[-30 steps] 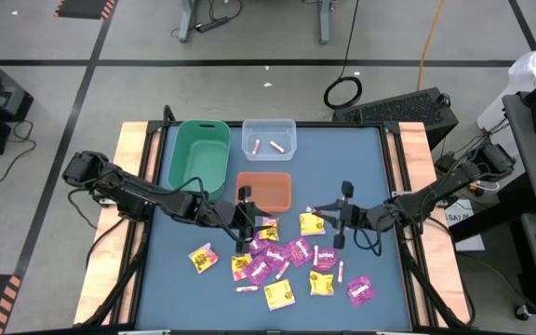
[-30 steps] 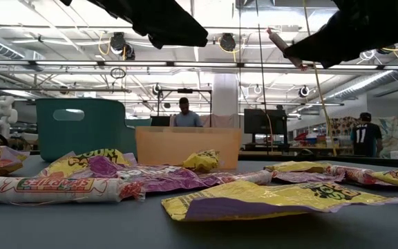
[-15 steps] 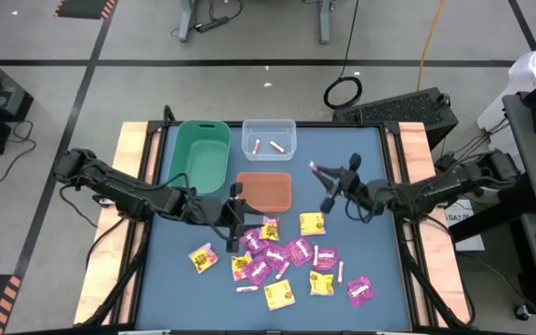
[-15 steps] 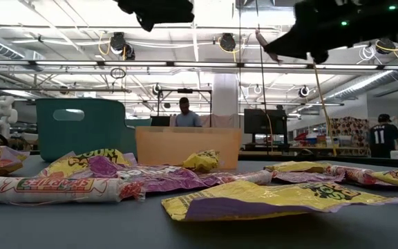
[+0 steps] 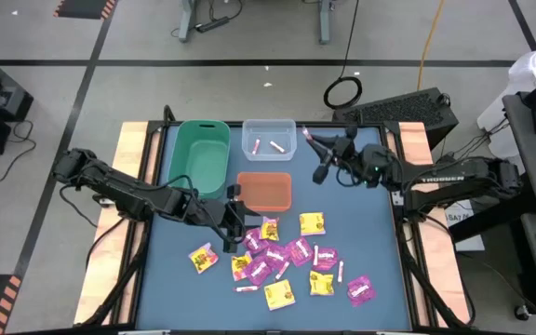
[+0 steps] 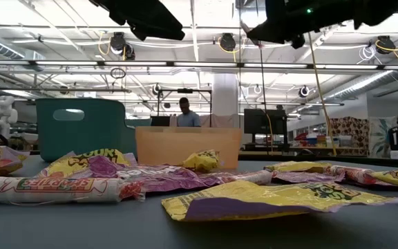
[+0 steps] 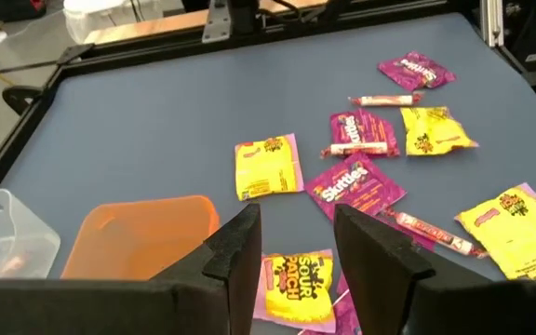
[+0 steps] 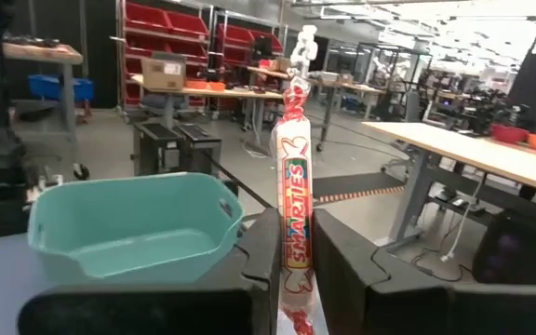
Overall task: Sort candy
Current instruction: Put the white candy into the transparent bin
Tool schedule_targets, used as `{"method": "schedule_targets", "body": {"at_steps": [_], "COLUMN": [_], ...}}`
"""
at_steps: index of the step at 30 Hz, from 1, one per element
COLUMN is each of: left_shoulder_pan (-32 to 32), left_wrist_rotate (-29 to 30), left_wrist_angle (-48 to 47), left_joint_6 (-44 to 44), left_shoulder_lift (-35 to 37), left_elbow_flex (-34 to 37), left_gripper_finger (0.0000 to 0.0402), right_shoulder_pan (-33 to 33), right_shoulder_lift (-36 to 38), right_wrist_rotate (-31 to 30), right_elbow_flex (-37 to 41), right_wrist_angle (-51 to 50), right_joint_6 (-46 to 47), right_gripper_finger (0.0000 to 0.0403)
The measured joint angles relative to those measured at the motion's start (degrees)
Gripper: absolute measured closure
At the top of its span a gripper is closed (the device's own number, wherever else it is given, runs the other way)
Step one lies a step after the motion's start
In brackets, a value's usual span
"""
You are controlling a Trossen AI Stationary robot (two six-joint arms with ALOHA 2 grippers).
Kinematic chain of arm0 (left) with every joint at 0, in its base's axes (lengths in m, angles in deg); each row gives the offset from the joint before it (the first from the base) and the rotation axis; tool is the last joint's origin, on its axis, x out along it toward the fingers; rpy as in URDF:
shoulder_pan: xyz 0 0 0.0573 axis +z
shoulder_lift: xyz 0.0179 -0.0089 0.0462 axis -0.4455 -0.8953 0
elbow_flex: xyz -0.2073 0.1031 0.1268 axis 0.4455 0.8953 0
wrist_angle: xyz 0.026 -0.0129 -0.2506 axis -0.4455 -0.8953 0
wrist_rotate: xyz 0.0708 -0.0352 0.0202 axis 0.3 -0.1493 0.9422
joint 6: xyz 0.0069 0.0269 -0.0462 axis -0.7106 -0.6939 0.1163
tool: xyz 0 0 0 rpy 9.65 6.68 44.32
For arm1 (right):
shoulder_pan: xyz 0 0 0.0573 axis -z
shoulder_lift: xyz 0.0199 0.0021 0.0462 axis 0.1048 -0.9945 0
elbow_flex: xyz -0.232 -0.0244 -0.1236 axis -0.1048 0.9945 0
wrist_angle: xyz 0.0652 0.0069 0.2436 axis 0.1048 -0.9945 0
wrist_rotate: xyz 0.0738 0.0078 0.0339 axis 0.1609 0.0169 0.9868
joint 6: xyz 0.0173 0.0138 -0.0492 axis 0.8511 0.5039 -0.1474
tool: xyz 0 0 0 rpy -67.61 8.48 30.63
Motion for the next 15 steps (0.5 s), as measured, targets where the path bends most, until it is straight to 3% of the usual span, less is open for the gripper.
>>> {"method": "schedule_targets", "body": {"at_steps": [6, 15], "left_shoulder_pan": [0.0, -2.4], "left_wrist_rotate": [0.0, -0.4], "left_wrist_angle": [-0.9, -6.8], "left_joint_6": [0.0, 7.6], "left_shoulder_lift": [0.0, 0.0], "left_elbow_flex": [0.0, 0.0], "left_gripper_finger": [0.0258, 0.0258], "right_shoulder_pan": [5.1, 11.0], "right_shoulder_lift": [-6.4, -24.5], "right_wrist_rotate": [5.1, 9.5], "right_elbow_flex": [-5.7, -15.4], "right_wrist_angle": [-1.2, -4.7], "right_joint_6": [0.5, 1.1], "right_gripper_finger": [0.0358, 0.0358]}}
